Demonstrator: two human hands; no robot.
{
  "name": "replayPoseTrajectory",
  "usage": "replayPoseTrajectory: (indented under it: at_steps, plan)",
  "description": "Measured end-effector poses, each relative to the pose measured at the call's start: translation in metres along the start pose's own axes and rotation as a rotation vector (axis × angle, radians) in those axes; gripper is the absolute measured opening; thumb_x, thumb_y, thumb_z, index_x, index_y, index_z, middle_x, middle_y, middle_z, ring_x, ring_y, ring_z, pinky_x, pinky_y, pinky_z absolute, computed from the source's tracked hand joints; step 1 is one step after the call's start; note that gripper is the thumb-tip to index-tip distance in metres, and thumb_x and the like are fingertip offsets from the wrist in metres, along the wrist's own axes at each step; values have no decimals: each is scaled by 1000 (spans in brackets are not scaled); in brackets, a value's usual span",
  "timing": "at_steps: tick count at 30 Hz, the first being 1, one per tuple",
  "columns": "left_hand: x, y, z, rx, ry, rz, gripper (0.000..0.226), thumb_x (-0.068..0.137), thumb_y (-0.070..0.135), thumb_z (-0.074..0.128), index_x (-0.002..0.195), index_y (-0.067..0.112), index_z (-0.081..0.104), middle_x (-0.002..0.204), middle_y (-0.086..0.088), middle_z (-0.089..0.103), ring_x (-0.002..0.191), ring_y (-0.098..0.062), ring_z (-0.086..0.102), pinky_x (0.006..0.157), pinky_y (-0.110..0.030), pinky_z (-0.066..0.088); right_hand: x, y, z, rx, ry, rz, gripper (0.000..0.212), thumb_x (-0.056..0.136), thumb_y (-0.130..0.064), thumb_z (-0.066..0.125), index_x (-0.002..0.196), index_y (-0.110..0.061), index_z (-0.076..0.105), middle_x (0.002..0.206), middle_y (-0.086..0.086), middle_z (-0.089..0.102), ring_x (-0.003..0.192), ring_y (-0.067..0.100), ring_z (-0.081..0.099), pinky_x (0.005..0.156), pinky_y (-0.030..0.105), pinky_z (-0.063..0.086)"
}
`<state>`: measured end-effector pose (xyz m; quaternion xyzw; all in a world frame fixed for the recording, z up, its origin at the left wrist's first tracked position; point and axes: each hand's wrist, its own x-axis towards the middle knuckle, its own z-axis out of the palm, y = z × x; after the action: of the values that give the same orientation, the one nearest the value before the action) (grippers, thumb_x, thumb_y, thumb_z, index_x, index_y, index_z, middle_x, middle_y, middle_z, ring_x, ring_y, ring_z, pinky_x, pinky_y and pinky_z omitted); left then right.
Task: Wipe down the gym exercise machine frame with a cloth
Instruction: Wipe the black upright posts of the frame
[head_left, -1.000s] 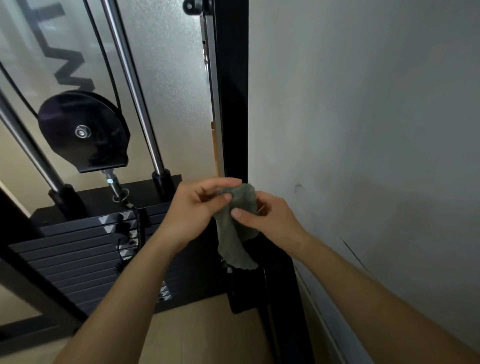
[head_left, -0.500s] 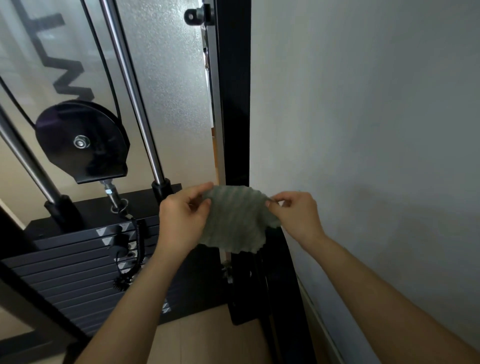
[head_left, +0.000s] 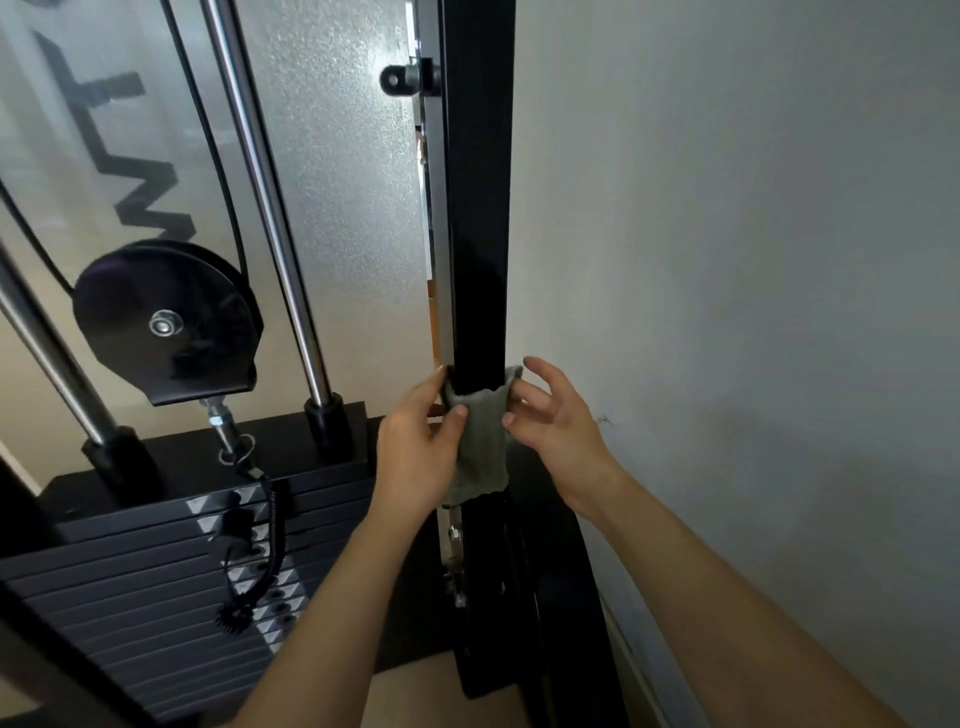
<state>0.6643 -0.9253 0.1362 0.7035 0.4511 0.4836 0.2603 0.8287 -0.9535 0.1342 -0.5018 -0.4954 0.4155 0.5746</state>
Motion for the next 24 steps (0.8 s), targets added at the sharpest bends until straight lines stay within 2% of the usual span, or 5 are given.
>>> replayPoseTrajectory:
  at_steps: [2, 4, 9, 18, 24]
  plan:
    - [-2, 0, 2, -75, 12, -14, 49, 100, 13, 59, 148, 20, 49, 136, 0, 62, 115, -6, 63, 92, -15, 53, 1, -2, 1, 41, 23, -20, 58, 94, 1, 63, 143, -21, 42, 126, -7, 70, 116, 8, 66, 97, 30, 55]
    - [-4, 2, 3, -156, 35, -25, 49, 100, 11, 58, 147, 24, 48, 137, 2, 62, 120, -7, 61, 98, -28, 55, 1, -8, 3, 86, 28, -59, 48, 94, 3, 63, 135, -17, 47, 119, -7, 72, 111, 8, 67, 85, 23, 57]
    - [3, 12, 4, -256, 125, -2, 49, 99, 7, 59, 142, 29, 51, 135, 4, 64, 119, -10, 63, 101, -38, 54, 8, -22, 2, 67, -11, -156, 45, 97, -3, 62, 136, -21, 52, 130, -6, 67, 121, 8, 63, 95, 25, 55]
    - [30, 50, -12, -265, 181, 96, 44, 96, 13, 65, 139, 25, 58, 125, 13, 68, 110, 0, 64, 90, -24, 56, 17, -51, -1, -17, -53, -235, 63, 92, -1, 68, 144, -31, 49, 136, -16, 62, 125, 0, 57, 93, 17, 53]
    - [52, 71, -26, -254, 201, 129, 35, 93, 15, 70, 127, 25, 66, 107, 14, 72, 95, 1, 67, 72, -15, 55, 35, -88, 2, -41, -39, -331, 67, 88, 3, 70, 145, -25, 50, 136, -10, 63, 127, 8, 58, 104, 42, 52]
